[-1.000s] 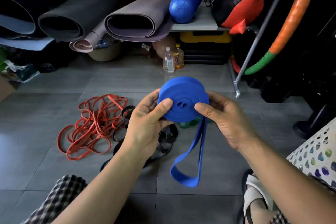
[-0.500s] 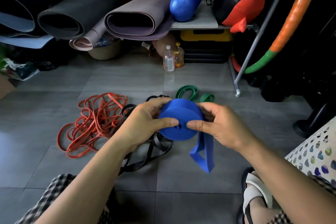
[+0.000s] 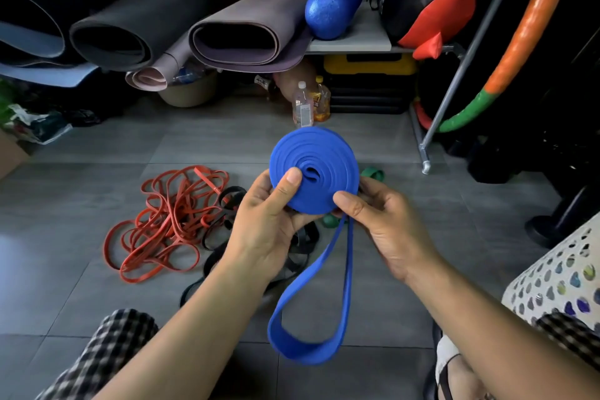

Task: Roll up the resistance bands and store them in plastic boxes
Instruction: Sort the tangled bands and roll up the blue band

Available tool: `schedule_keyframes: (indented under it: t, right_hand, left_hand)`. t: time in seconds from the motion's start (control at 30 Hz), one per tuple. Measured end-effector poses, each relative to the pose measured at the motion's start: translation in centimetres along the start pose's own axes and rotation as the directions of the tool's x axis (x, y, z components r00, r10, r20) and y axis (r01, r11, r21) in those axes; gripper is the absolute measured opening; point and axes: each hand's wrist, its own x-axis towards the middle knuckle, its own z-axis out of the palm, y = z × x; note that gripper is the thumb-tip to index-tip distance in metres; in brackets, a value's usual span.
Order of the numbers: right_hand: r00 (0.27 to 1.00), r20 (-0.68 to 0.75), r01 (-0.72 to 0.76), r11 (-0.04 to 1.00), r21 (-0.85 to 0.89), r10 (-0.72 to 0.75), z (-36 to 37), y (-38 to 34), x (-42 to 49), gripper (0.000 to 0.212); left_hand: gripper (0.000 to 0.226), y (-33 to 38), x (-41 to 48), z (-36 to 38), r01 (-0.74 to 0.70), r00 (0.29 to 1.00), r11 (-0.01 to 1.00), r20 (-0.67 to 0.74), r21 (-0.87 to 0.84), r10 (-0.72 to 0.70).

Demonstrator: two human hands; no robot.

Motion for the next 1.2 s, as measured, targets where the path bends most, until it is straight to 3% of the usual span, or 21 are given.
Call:
schedule_keyframes:
  t: [0.1,0.2,0.27,0.33,0.43,0.53,0.67,0.83,0.9,1.07,1.2]
  right_hand:
    - [1.000,-0.013,-0.018,0.999,0.046,0.018,0.2,0.7,-0.1,0.034]
    - [0.999,0.017,-0.045,0.999,-0.013,0.045,-0.3,0.4,-0.1,0.032]
    - [0.998,0.036,-0.050,0.996,-0.076,0.053,-1.0,-0.1,0.1,0.026]
    - [0.995,0.072,-0.049,0.984,-0.171,0.062,-1.7,-0.8,0.3,0.024]
    - [0.985,0.148,-0.026,0.916,-0.401,0.093,-2.2,-1.3,0.3,0.027]
    - [0.973,0.201,0.021,0.826,-0.564,0.112,-1.9,-1.2,0.1,0.034]
    - [0.988,0.144,0.001,0.929,-0.371,0.057,-2.1,-2.3,0.3,0.035]
    - [0.997,0.076,-0.009,0.991,-0.133,0.019,-2.1,-2.0,0.4,0.033]
    - [0.999,0.034,-0.021,0.998,-0.064,0.023,-1.7,-0.9,0.4,0.043]
    - [0.998,-0.031,-0.056,0.985,0.160,0.061,-0.4,0.4,0.3,0.053]
    - [0.997,-0.024,-0.066,0.992,0.105,0.069,-1.2,0.0,0.6,0.053]
  left_hand:
    - [0.039,-1.1,-0.4,0.0,0.023,0.999,0.999,-0.046,-0.041,-0.025]
    - [0.041,-1.1,-0.5,-0.6,0.078,0.996,0.997,-0.040,-0.022,-0.079]
    - [0.044,-0.2,-0.3,-1.4,0.129,0.992,0.977,-0.019,0.172,-0.127]
    - [0.044,0.7,0.0,-2.1,0.107,0.992,0.890,0.007,0.443,-0.122]
    - [0.045,1.9,0.4,-2.8,-0.022,0.996,0.797,0.086,0.603,-0.038]
    - [0.046,2.2,0.4,-2.8,-0.097,0.981,0.684,0.187,0.723,-0.059]
    - [0.041,1.5,0.2,-2.3,-0.092,0.991,0.777,0.133,0.623,0.011]
    - [0.042,1.0,0.0,-1.3,-0.025,0.999,0.934,0.043,0.357,0.011]
    - [0.045,0.8,0.0,-0.9,0.010,1.000,0.977,0.014,0.213,-0.014]
    - [0.041,-0.5,-0.2,-0.5,0.083,0.996,0.997,-0.034,0.007,-0.082]
    - [0.044,-0.8,-0.2,-0.8,0.171,0.985,0.985,-0.026,0.032,-0.170]
